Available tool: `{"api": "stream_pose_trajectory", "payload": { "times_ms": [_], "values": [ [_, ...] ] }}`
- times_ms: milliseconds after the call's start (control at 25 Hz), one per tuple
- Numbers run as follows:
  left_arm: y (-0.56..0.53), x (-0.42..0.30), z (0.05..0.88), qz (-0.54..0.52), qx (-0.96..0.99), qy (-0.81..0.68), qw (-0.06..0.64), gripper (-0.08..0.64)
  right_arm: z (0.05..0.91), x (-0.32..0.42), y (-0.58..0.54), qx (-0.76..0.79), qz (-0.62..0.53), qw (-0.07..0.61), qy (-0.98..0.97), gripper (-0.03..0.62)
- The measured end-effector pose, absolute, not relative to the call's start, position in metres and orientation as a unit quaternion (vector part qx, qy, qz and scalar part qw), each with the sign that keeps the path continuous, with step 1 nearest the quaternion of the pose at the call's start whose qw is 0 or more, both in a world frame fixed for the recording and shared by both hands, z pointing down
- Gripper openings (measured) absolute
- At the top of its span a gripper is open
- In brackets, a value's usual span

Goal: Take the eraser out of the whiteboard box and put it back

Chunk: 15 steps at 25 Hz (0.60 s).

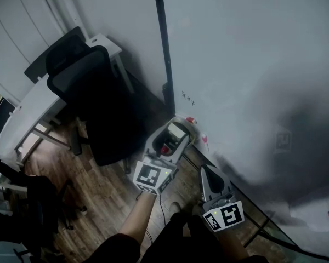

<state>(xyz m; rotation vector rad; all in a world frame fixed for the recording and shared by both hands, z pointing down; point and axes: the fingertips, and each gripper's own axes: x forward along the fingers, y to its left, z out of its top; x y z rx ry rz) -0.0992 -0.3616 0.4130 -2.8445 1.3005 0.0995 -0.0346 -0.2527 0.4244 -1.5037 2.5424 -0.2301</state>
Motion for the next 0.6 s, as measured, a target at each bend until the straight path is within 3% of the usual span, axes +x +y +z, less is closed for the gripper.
{"api": "stream_pose_trajectory", "payload": {
  "times_ms": [600],
  "values": [
    [-0.383,-0.088,0.458,-0.02,-0.918,0.395,-0.016,0.239,0.443,-0.025,-0.257,-0.526,-0.094,0.078,0.842,0.002]
  ]
}}
